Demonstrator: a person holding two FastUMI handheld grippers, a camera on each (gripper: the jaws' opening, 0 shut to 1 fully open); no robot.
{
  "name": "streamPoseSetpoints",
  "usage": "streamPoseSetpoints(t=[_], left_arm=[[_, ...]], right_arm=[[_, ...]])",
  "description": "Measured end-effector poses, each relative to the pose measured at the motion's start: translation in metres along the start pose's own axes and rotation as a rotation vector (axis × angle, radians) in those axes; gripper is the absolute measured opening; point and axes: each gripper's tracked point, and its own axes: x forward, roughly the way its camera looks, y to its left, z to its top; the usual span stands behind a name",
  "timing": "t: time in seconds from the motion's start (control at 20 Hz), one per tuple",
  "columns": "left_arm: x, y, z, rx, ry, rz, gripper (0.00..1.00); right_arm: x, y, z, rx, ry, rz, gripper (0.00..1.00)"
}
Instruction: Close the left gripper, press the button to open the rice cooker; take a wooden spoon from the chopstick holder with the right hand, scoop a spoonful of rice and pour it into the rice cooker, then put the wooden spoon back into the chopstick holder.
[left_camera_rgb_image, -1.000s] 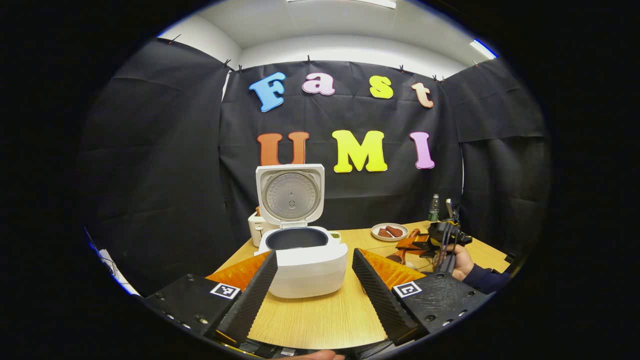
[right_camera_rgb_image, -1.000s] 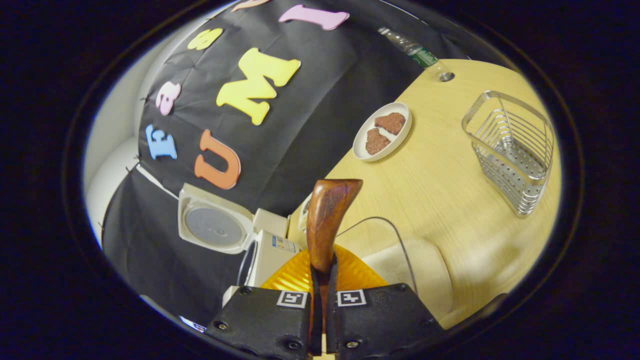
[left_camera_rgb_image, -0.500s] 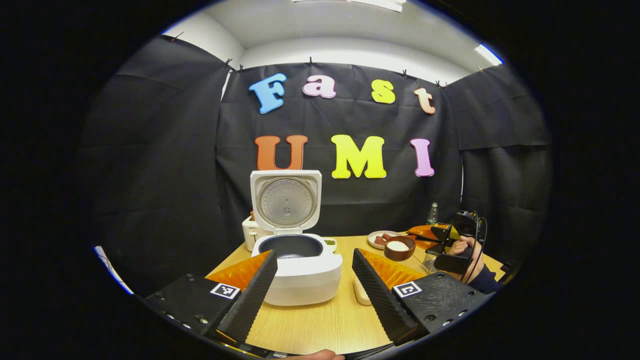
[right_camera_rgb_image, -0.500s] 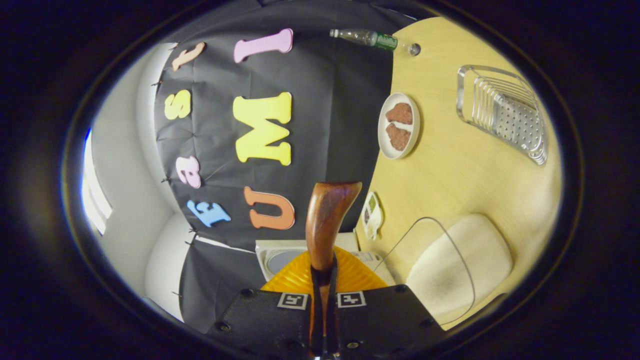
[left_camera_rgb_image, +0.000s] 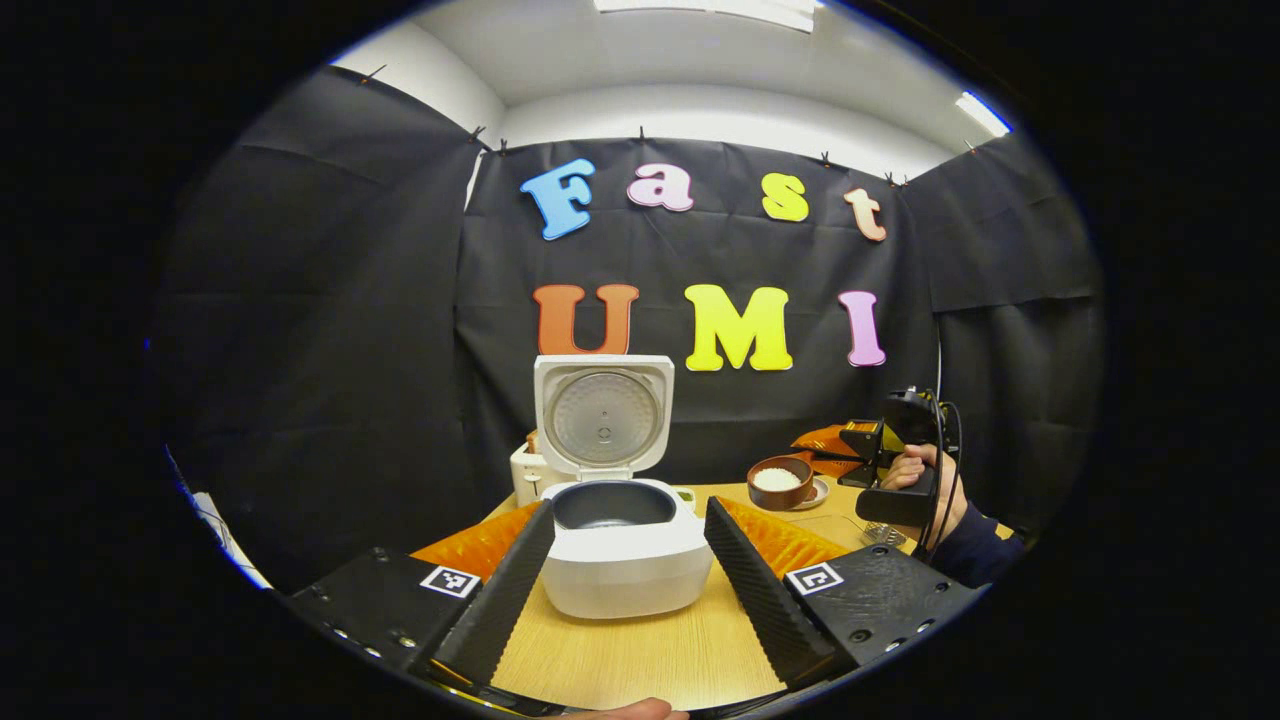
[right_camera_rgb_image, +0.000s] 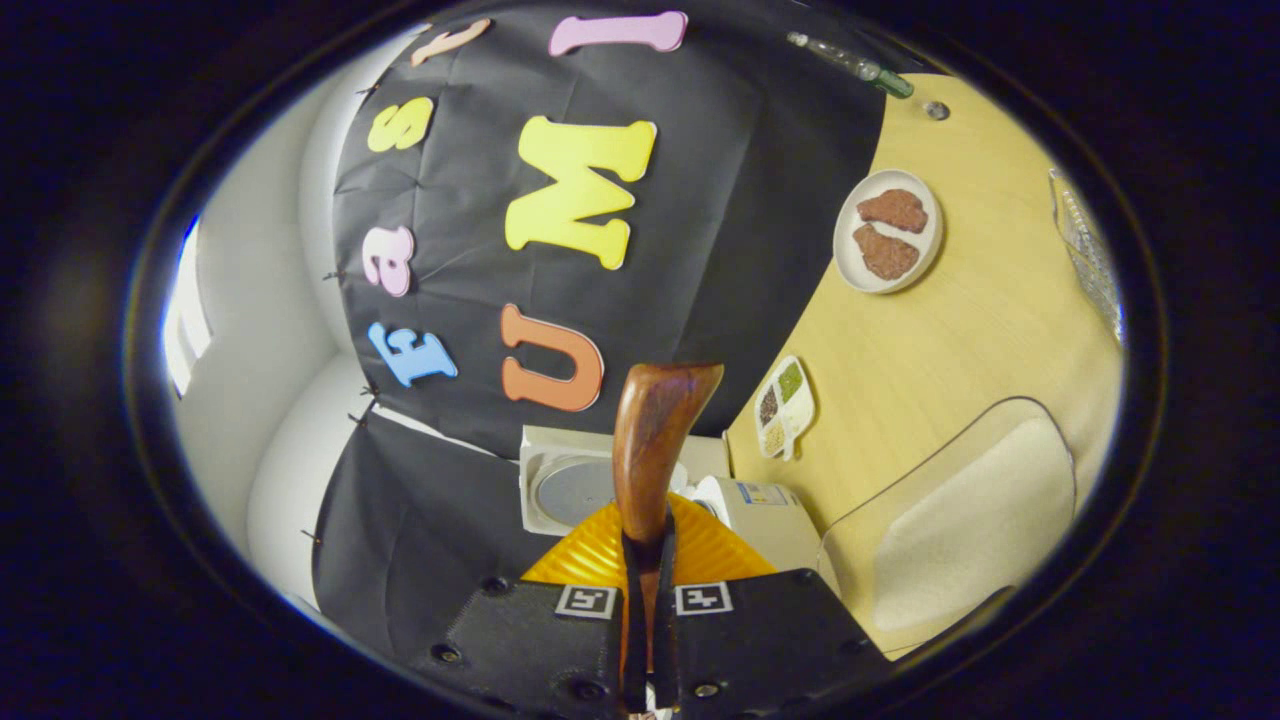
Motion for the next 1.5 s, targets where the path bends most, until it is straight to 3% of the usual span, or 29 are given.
streamPoseSetpoints(t=[0.25, 0.5, 0.85, 1.15, 1.5], left_arm=[[-0.017, 0.012, 0.017, -0.072, -0.028, -0.009, 0.95], [-0.020, 0.028, 0.014, -0.070, -0.026, 0.028, 0.94], [-0.020, 0.030, 0.014, -0.076, -0.024, 0.034, 0.94], [-0.022, 0.039, 0.018, -0.070, -0.048, 0.045, 0.94], [-0.021, 0.037, 0.011, -0.066, -0.036, 0.028, 0.94]], right_arm=[[0.068, 0.033, -0.006, -0.197, 0.017, -0.037, 0.08], [0.128, 0.038, -0.018, -0.453, 0.002, -0.120, 0.08], [0.167, 0.039, -0.040, -0.732, 0.004, -0.171, 0.08], [0.180, 0.063, -0.069, -0.978, 0.004, -0.087, 0.08], [0.183, 0.074, -0.094, -1.320, -0.051, -0.047, 0.08]])
